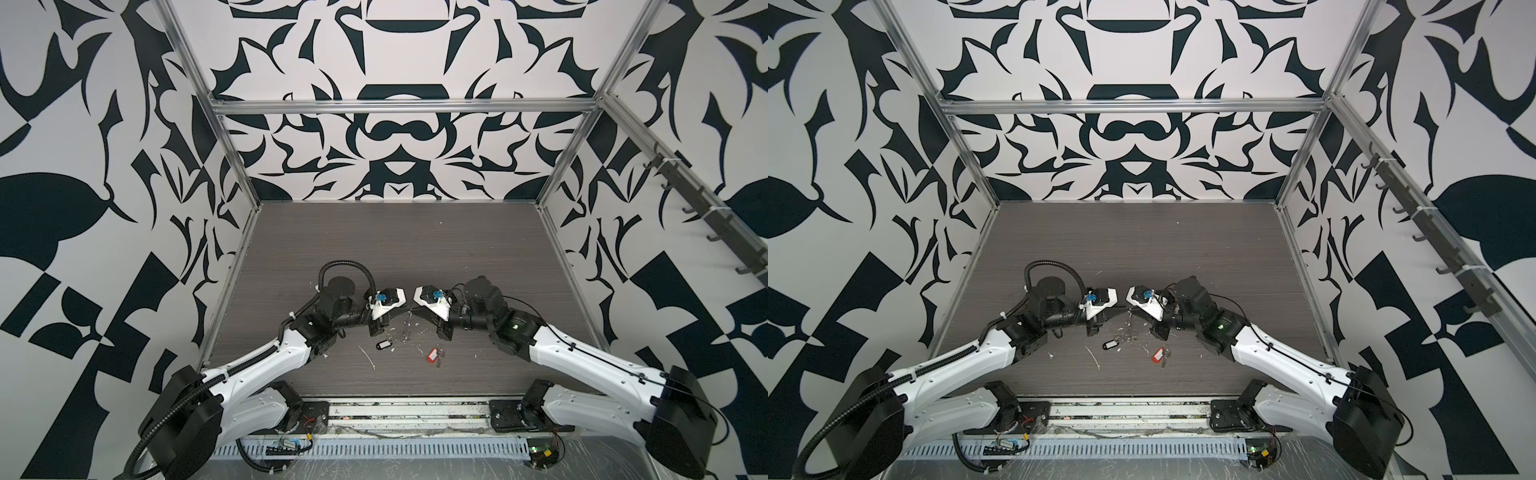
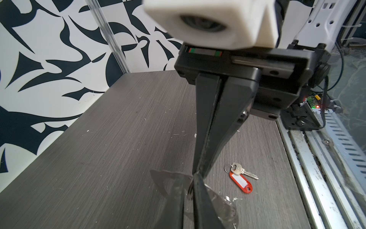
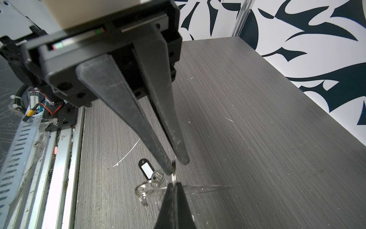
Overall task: Attach keys to a key ring
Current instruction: Pass the keyring.
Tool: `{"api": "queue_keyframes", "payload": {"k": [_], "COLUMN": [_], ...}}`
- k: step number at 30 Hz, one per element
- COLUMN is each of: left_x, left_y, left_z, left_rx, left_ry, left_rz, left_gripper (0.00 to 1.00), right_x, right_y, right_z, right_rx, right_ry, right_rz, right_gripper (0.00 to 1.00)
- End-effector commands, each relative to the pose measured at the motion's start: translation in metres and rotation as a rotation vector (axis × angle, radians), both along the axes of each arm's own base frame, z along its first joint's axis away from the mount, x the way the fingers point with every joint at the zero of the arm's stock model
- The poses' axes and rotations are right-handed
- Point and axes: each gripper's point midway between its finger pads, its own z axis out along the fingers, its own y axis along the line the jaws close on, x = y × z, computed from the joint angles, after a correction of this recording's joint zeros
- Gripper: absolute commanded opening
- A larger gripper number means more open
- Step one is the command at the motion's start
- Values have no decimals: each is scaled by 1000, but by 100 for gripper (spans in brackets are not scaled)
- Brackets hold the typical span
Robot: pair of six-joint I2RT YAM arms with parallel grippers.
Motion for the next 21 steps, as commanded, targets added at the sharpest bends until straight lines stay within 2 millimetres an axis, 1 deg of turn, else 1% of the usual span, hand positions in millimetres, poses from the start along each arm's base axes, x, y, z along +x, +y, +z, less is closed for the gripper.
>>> {"api": "queue_keyframes", "payload": {"k": [1, 8, 14, 18, 21], "left_x": [0, -1, 0, -1, -2], "left_y": [-2, -3, -5, -7, -7], "left_z": [7, 5, 3, 2, 1], "left_rx": [-1, 3, 8, 10, 10], "left_ry": [-11, -8, 4, 10, 14], "left_rz": [-13, -24, -32, -42, -49], "left_gripper": [13, 13, 18, 18, 16], "right_x": [-4, -5, -7, -8, -9], "right_y": [5, 5, 4, 4, 4], "right_z": [26, 27, 28, 29, 29], "right_rx": [65, 73, 78, 82, 84], "right_ry": [-63, -68, -70, -73, -74], "right_rz": [29, 32, 36, 41, 44], "right_gripper": [0, 0, 0, 0, 0]}}
